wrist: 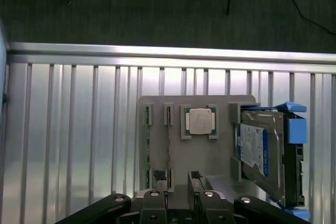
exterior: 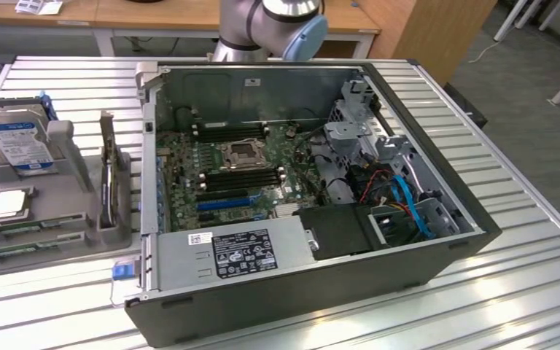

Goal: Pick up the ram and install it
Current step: 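Reach for the ram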

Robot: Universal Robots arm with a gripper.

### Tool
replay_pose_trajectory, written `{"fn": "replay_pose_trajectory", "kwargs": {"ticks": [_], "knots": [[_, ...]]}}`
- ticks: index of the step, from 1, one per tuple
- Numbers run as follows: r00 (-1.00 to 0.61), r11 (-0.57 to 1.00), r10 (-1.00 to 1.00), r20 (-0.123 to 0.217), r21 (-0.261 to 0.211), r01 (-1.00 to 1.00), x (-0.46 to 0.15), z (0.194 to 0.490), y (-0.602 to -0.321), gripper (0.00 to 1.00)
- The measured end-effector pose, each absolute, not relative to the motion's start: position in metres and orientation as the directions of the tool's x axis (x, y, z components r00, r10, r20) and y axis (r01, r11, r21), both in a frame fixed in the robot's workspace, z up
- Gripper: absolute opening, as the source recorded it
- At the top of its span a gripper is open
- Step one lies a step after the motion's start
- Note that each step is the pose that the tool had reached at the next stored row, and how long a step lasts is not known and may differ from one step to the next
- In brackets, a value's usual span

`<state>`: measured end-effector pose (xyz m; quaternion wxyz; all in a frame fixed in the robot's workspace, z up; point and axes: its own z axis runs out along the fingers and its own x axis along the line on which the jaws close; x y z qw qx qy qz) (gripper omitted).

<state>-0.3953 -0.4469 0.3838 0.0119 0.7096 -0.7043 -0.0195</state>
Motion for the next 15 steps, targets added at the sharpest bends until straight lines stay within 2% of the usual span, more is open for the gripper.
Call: {"fn": "replay_pose_trajectory", "kwargs": {"ticks": [15], "knots": [[0.007,-0.008,-1.0,-0.011,0.045,-0.999,-0.395,0.365,-0.455,0.29]]}}
